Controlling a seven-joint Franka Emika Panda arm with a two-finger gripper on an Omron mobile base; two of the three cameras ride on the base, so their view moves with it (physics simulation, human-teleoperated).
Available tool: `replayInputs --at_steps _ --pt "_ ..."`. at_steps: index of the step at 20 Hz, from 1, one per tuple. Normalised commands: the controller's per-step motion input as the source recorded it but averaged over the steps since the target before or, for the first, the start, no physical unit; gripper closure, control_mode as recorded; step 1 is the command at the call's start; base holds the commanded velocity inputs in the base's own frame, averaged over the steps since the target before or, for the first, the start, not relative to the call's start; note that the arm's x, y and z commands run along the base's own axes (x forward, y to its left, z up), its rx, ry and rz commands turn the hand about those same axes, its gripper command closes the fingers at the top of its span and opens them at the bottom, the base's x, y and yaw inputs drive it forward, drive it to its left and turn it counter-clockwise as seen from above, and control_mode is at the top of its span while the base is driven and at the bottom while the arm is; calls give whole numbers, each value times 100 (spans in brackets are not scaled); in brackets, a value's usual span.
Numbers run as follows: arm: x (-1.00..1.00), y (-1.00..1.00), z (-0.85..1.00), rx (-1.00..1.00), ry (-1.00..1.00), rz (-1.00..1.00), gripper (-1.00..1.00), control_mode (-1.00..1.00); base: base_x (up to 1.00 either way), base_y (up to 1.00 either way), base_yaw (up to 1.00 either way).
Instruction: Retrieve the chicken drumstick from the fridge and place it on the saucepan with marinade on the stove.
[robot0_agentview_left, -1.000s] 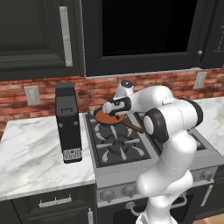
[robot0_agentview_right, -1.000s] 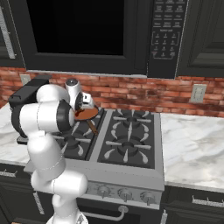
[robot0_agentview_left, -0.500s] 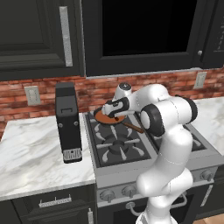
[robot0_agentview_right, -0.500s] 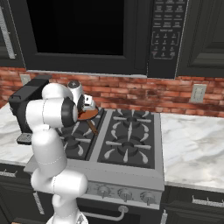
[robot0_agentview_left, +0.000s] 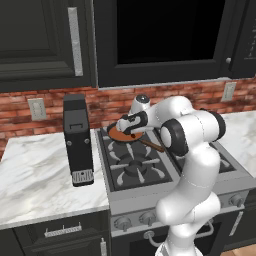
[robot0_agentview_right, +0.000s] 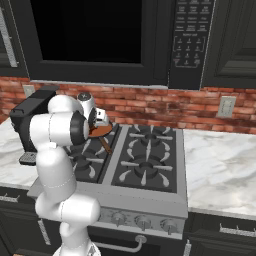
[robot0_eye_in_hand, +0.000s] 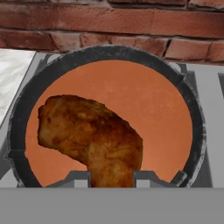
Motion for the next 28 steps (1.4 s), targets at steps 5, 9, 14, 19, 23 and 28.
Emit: replayInputs --at_steps 5,9,14,19,23,28 --pt "0 0 0 0 0 0 100 -100 0 0 0" --pt "0 0 0 0 0 0 100 -100 0 0 0" --pt "0 0 0 0 0 0 -100 -100 0 0 0" --pt "0 0 0 0 0 0 -100 -100 0 0 0" --pt "0 0 0 0 0 0 -100 -100 0 0 0" --pt "0 0 0 0 0 0 -100 -100 0 0 0"
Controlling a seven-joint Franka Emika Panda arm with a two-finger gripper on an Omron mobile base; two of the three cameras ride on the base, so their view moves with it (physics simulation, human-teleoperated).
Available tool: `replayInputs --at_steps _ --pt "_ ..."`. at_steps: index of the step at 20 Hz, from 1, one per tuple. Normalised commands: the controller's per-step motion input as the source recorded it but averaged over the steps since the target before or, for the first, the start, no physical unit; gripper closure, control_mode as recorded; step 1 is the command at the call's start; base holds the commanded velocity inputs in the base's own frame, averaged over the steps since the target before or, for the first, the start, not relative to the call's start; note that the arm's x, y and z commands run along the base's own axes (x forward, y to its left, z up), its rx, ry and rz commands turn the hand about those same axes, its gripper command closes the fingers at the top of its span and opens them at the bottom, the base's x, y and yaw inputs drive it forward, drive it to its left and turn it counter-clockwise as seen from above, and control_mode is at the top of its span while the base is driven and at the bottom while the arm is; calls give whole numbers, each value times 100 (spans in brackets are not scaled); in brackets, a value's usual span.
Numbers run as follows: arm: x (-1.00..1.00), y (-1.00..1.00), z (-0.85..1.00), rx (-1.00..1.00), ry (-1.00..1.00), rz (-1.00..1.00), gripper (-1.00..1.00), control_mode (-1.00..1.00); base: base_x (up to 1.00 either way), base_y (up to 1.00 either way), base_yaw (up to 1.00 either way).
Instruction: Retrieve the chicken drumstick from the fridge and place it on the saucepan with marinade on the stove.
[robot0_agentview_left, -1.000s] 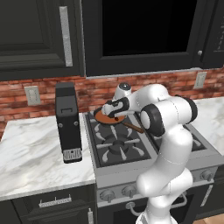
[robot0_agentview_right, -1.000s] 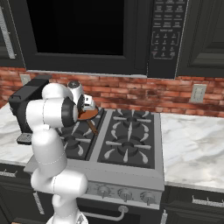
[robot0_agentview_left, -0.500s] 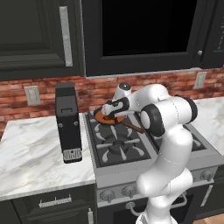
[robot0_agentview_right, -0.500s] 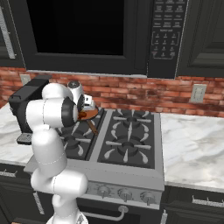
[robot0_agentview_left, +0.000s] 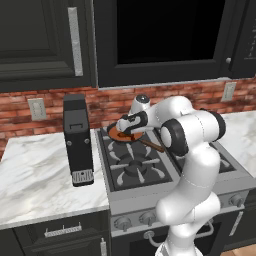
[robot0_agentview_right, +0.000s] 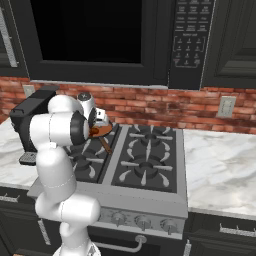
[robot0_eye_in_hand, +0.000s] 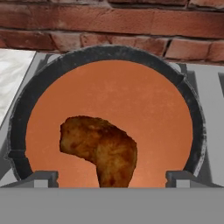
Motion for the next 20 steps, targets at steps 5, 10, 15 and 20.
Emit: replayInputs --at_steps 5,10,15,20 --pt "-11 0 0 0 0 0 -100 -100 0 0 0" --pt "-32 -1 0 0 0 0 -100 -100 0 0 0" --pt "-58 -9 1 0 -3 0 -100 -100 0 0 0" --pt "-55 -20 19 0 0 0 -100 -100 0 0 0"
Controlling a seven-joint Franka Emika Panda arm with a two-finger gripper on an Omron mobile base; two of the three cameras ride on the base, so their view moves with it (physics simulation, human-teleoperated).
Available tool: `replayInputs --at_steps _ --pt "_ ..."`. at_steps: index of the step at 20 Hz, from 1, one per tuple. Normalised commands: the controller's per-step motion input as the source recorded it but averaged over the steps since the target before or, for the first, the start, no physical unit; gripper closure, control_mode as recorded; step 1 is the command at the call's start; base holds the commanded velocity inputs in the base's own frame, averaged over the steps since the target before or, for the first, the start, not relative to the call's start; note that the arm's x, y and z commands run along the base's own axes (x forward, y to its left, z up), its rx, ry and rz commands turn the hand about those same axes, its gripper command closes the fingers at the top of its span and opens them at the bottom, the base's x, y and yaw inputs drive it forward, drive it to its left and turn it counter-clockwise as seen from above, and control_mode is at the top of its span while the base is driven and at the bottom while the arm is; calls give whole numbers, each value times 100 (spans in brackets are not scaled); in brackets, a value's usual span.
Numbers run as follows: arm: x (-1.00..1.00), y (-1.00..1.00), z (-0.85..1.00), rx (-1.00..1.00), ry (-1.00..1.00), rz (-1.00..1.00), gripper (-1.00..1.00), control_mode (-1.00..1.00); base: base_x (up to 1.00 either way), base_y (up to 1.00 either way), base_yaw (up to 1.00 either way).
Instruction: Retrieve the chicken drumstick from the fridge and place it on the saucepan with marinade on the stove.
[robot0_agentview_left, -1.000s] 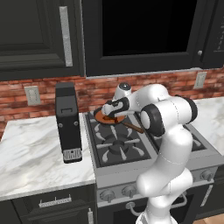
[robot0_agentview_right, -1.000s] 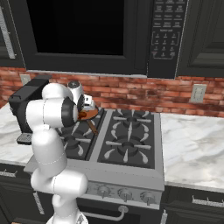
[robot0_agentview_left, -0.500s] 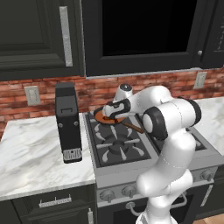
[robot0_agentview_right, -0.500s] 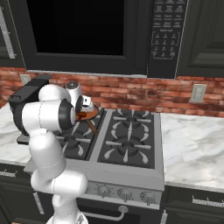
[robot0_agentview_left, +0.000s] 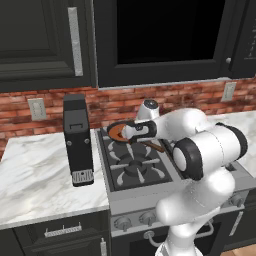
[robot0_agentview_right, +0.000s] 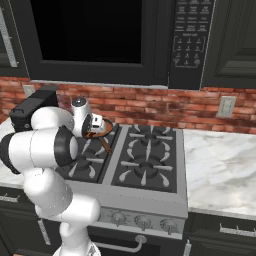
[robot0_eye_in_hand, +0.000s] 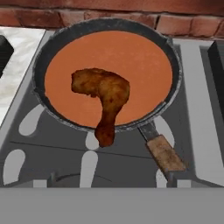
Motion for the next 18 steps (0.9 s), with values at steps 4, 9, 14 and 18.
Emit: replayInputs --at_steps 4,9,14,18 --pt "-59 -13 34 0 0 0 -100 -100 0 0 0" --pt "-51 -1 56 0 1 0 -100 -100 0 0 0" --pt "-51 0 68 0 7 -2 -100 -100 0 0 0" --pt "-60 0 69 0 9 -2 -100 -100 0 0 0"
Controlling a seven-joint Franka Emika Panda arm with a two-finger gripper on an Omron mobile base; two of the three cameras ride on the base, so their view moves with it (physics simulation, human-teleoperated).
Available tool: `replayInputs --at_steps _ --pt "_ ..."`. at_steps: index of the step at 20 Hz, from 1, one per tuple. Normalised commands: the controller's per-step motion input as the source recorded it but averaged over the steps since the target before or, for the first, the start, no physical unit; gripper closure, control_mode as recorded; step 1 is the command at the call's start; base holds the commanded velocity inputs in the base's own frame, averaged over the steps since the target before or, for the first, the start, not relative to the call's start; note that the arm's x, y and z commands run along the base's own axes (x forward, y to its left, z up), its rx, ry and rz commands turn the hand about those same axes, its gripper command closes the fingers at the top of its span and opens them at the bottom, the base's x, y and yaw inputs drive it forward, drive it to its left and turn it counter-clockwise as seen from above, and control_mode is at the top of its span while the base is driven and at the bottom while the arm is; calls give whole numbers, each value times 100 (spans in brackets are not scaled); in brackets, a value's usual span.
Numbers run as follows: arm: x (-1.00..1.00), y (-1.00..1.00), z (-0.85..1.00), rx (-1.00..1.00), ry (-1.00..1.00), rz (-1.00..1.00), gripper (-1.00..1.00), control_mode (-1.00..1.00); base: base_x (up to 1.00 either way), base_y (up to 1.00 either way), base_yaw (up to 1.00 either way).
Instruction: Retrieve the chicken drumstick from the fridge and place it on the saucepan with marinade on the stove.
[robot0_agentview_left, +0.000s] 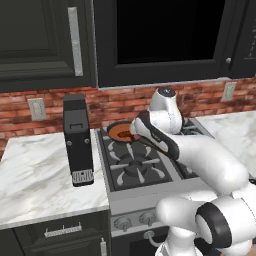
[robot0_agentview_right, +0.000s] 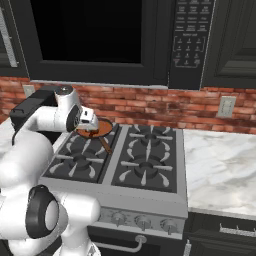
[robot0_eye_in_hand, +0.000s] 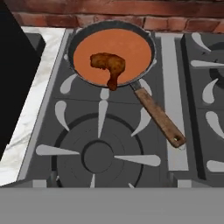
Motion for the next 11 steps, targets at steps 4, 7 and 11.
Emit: replayInputs --at_steps 4,7,11 --pt "-68 0 61 0 11 -3 -100 -100 0 0 0" --pt "-90 0 40 0 9 -4 -100 -100 0 0 0" --pt "-100 0 25 0 4 -3 -100 -100 0 0 0"
